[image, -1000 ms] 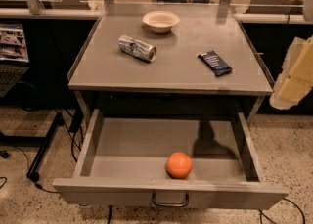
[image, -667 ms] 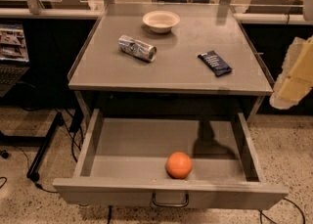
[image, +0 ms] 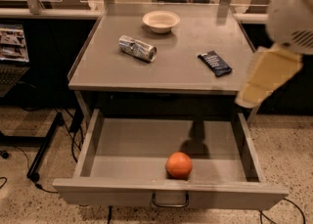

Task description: Pick orange from top drawer and place on counter

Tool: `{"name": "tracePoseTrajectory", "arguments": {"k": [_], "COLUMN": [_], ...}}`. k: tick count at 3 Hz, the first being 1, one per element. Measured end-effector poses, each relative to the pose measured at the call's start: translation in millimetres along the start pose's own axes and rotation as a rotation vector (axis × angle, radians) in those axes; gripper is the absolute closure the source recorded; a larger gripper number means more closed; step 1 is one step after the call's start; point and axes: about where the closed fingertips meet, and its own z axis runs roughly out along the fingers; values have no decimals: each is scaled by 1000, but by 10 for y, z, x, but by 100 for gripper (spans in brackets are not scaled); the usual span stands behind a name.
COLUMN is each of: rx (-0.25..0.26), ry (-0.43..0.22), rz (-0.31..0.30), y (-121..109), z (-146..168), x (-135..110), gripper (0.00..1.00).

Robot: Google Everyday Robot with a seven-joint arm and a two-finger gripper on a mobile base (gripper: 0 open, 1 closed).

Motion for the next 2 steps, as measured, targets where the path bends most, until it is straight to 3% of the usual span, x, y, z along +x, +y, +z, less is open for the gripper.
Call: {"name": "tracePoseTrajectory", "arguments": {"k": [1,2], "rx": [145,274], "ry": [48,16], "rz": [43,69], "y": [-68,-323], "z": [356,179], "x": [-58,-202], "gripper": [0,0]}}
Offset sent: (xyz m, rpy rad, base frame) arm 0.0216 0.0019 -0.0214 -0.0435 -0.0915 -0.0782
